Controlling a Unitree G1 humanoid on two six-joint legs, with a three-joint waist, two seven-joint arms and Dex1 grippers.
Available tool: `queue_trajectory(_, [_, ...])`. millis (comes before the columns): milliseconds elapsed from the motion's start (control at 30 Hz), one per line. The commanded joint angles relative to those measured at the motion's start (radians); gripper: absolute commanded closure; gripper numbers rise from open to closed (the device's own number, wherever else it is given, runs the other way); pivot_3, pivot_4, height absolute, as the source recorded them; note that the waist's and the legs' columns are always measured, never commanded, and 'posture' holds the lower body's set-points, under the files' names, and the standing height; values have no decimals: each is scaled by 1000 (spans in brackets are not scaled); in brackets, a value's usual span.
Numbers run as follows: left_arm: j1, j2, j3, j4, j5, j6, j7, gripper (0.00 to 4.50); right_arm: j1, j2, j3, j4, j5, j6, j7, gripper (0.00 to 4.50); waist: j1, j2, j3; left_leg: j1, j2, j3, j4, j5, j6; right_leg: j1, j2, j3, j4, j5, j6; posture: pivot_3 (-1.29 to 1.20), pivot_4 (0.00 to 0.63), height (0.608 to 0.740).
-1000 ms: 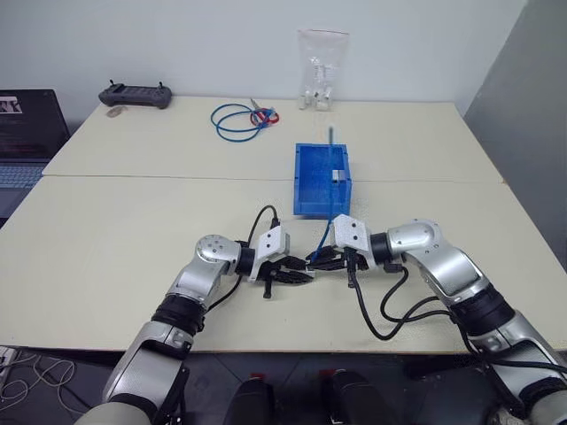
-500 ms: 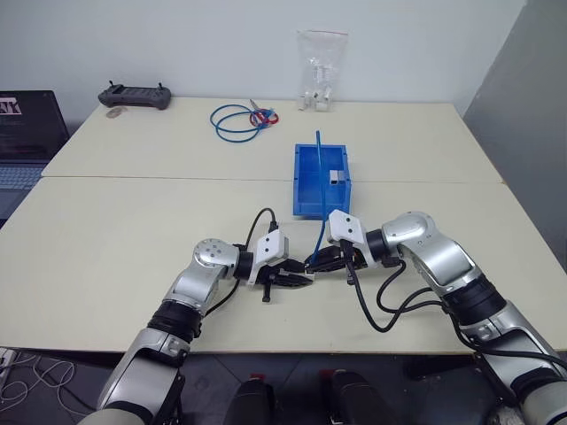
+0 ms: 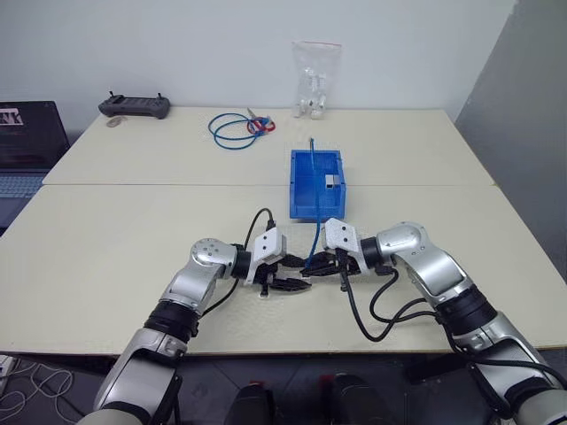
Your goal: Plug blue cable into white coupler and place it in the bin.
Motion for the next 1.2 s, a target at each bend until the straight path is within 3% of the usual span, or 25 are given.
queue_trajectory(33, [21,38,44,-93,-38,41,5,1374,23,16,-62,-2,63,217,-59,4392,0,0,0,0,0,0,0,0,0,0,0,0,0,0,0,0,150,740])
queue_trajectory(233, [64,79,196,-309,-127,217,179,100,-215,111,-443,-11,295,583,-310,4392,-1,5,8,-5,0,0,1,0,0,-5,-3,1,1,0,0,0,150,740])
queue_trajectory(400, [21,1,339,-527,-228,417,456,24,-466,199,-704,250,335,628,-616,4392,8,4,8,-18,0,-3,2,0,0,-15,-6,-3,2,3,-5,0,150,740])
queue_trajectory(500, [22,-31,357,-628,-242,480,560,0,-576,212,-760,455,315,508,-709,3528,10,4,8,-20,-2,-2,0,0,0,-15,-8,-2,0,4,-6,0,150,740])
queue_trajectory(667, [43,-68,348,-703,-257,535,666,0,-682,205,-739,771,230,266,-776,2237,8,4,8,-20,-5,2,-1,0,0,-16,-11,1,-1,4,-5,0,150,740])
queue_trajectory(700, [47,-71,344,-713,-260,542,676,0,-695,203,-736,810,219,234,-783,2168,8,4,8,-21,-5,2,-1,0,0,-16,-11,1,-2,4,-5,0,150,740])
queue_trajectory(933, [47,-74,395,-685,-260,562,778,0,-711,135,-669,875,136,168,-764,596,9,4,8,-20,-4,1,-1,0,-1,-17,-9,0,-1,4,-5,0,150,740])
queue_trajectory(1100, [54,-67,421,-645,-248,550,837,0,-525,41,-526,536,86,216,-617,487,11,4,8,-21,-4,1,-1,0,-1,-16,-9,0,-1,4,-5,0,150,740])
queue_trajectory(1200, [86,-69,441,-608,-216,514,892,0,-262,-5,-496,124,110,222,-589,487,12,4,8,-21,-4,0,-1,0,-1,-16,-9,-1,-2,4,-5,0,150,740])
